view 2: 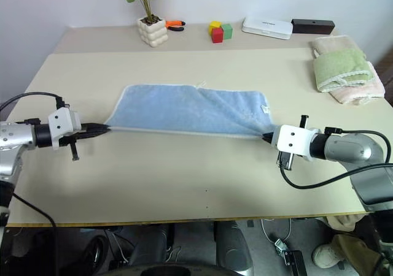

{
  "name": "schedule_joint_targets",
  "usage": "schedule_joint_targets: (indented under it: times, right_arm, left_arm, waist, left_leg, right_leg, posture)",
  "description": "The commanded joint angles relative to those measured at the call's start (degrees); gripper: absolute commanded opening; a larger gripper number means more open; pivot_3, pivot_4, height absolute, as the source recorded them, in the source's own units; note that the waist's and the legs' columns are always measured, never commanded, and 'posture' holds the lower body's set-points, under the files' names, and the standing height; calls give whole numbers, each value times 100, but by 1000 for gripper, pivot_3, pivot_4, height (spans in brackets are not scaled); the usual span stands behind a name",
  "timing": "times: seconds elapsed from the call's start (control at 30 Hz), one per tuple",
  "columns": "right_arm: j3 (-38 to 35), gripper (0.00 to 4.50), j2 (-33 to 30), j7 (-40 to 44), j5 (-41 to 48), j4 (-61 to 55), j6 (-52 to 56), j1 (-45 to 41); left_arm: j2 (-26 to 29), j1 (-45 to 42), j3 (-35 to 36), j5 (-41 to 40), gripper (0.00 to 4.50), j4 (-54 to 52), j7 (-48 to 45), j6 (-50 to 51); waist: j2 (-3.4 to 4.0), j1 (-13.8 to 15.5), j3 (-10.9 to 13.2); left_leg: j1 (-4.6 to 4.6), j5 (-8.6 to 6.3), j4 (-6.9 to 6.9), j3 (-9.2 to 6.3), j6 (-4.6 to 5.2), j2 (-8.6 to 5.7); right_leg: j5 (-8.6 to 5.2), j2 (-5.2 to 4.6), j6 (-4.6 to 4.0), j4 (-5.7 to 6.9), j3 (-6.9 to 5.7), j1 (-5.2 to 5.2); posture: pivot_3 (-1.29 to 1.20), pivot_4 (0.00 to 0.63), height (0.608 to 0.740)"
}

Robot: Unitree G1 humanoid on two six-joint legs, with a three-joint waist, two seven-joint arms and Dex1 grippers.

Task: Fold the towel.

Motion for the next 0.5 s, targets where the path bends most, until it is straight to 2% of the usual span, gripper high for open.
schedule_joint_targets:
  times: [0.03, 0.17, 0.3, 0.4, 0.5]
  right_arm:
    - [-427, 34, -380, 438, 323, -500, 456, 343]
    - [-555, 34, -423, 484, 282, -483, 425, 571]
    - [-731, 34, -438, 647, 444, -584, 513, 828]
    - [-1048, 34, -513, 981, 767, -796, 772, 1188]
    - [-1336, 34, -693, 1292, 826, -795, 920, 1470]
  left_arm:
    - [390, 548, 202, -484, 0, -882, -291, 1130]
    - [732, 1336, 486, -1115, 0, -1823, -453, 2459]
    - [1094, 2064, 833, -1419, 0, -2591, -588, 3169]
    - [1146, 2371, 1096, -1487, 0, -2926, -540, 3299]
    - [1078, 2444, 1149, -1286, 0, -2767, -462, 3073]
  waist:
    - [0, -10, 0]
    - [-1, -13, 0]
    - [-2, -1, 0]
    - [-3, 16, 0]
    - [-2, 13, 0]
  left_leg:
    - [1, 0, 0, 0, 0, 1]
    - [3, -1, 0, 1, 2, 7]
    - [2, -1, 4, 3, 2, 7]
    - [1, -1, 4, 3, 2, 7]
    - [2, -2, 6, 4, 2, 7]
  right_leg:
    - [0, 1, 0, 1, 0, 0]
    - [-1, 5, -2, 1, 0, 0]
    - [-4, 5, -5, 1, 1, 0]
    - [-4, 4, -6, -1, 0, 1]
    - [-6, 4, -10, -3, 0, 4]
  posture:
    - [0, 150, 740]
    - [0, 150, 740]
    - [0, 150, 740]
    - [0, 150, 740]
    - [0, 150, 740]
